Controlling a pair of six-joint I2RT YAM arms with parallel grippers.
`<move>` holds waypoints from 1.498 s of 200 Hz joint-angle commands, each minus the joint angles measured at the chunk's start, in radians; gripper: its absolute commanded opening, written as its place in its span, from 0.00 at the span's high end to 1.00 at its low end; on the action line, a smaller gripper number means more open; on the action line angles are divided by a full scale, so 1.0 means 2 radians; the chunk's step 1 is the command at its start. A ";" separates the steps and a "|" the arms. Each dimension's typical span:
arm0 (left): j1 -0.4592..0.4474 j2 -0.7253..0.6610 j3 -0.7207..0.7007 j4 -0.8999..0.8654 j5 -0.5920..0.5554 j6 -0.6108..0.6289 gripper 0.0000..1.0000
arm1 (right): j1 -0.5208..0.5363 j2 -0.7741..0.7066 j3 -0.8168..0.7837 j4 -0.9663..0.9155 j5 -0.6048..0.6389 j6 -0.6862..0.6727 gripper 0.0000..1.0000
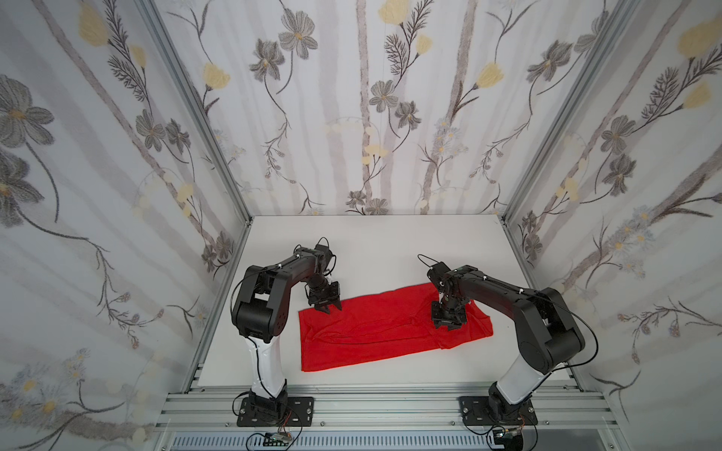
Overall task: Fold and stack t-shirts
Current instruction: Adjust the T-shirt at the center of the board.
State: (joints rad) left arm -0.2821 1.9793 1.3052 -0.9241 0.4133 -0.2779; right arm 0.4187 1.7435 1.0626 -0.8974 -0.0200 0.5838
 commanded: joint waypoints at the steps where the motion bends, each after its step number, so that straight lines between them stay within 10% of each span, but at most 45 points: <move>1: -0.002 0.023 0.001 -0.027 -0.062 0.008 0.57 | -0.001 0.040 0.035 0.010 0.023 0.011 0.61; 72: 0.008 -0.034 -0.087 -0.061 -0.149 -0.077 0.58 | -0.020 0.299 0.360 -0.024 -0.043 -0.018 0.61; 127: -0.025 -0.119 -0.209 0.005 0.011 -0.172 0.53 | -0.009 0.469 0.685 -0.067 -0.124 -0.015 0.59; 179: -0.089 -0.087 -0.137 -0.004 0.082 -0.157 0.52 | -0.029 0.582 0.888 -0.058 -0.139 -0.031 0.50; 237: -0.122 0.018 0.001 0.002 0.097 -0.182 0.54 | -0.057 0.569 0.881 0.031 -0.172 -0.017 0.46; 300: -0.127 -0.052 0.032 -0.022 0.017 -0.174 0.48 | -0.061 0.398 0.748 -0.009 -0.170 -0.101 0.38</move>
State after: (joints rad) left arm -0.5320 1.9450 1.3552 -0.9466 0.5266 -0.6361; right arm 0.2939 2.6961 2.6144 -0.8612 -0.3809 0.4664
